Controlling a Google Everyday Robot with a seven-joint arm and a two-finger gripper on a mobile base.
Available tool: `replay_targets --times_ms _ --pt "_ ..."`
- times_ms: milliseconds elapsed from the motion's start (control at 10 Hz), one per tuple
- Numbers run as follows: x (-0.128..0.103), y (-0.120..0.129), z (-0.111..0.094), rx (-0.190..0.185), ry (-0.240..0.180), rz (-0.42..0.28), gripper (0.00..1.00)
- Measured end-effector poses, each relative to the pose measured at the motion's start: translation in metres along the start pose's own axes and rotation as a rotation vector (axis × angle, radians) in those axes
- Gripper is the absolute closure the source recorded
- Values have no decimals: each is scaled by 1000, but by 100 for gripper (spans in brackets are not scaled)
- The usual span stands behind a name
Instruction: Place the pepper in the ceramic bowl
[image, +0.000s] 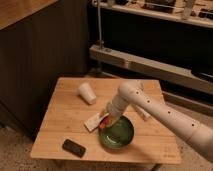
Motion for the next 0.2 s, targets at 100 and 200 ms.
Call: replay_targets --times_ms 100,200 --pt "2 2 -1 2 1 5 47" --pt "3 3 -3 2 2 7 47"
